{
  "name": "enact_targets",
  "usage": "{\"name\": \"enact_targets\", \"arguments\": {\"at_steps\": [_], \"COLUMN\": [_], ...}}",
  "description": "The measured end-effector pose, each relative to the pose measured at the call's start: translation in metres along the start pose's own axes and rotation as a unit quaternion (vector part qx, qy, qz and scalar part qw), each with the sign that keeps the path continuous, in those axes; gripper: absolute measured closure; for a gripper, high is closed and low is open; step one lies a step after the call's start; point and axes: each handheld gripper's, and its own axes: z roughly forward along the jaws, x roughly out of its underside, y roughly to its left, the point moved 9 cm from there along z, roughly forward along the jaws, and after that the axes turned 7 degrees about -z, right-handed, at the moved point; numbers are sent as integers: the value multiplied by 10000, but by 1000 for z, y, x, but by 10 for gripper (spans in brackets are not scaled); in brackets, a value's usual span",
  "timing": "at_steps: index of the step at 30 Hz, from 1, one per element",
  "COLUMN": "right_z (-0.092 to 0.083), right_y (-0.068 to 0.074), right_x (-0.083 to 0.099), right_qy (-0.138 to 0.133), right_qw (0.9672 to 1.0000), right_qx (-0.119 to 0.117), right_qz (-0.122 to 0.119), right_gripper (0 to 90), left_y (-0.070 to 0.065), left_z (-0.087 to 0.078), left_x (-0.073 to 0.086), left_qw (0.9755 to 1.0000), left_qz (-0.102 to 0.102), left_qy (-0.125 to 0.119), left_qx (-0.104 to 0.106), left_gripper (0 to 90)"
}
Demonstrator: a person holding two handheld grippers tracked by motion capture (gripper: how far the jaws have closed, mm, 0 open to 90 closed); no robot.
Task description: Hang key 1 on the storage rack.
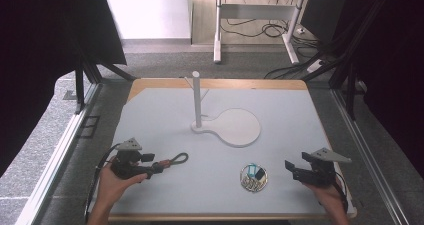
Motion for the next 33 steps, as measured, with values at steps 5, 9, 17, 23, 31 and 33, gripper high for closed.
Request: {"name": "enact_targets", "arguments": {"at_steps": [5, 9, 17, 23, 31, 33], "right_z": [-2, 1, -4, -10, -13, -14], "right_y": [-6, -10, -15, -18, -20, -20], "right_x": [0, 2, -2, 2, 6, 7], "right_qy": [-34, -46, -199, -236, -123, -120], "right_qw": [10000, 9998, 9992, 9989, 9989, 9988], "right_qx": [4, 28, 55, 62, 167, 169], "right_qz": [89, 179, 338, 412, 420, 435], "right_gripper": [237, 238, 228, 233, 241, 244], "left_y": [-1, -4, -11, -16, -17, -16], "left_z": [1, 3, 1, 0, 5, 7], "left_x": [1, 2, -4, -18, -31, -35], "left_qw": [10000, 10000, 9999, 9992, 9914, 9888], "left_qz": [5, 60, 121, 384, 1015, 1131], "left_qy": [21, 61, 30, 102, 807, 964], "left_qx": [-14, 2, 8, -24, -169, -167], "left_gripper": [366, 364, 362, 363, 372, 375]}}
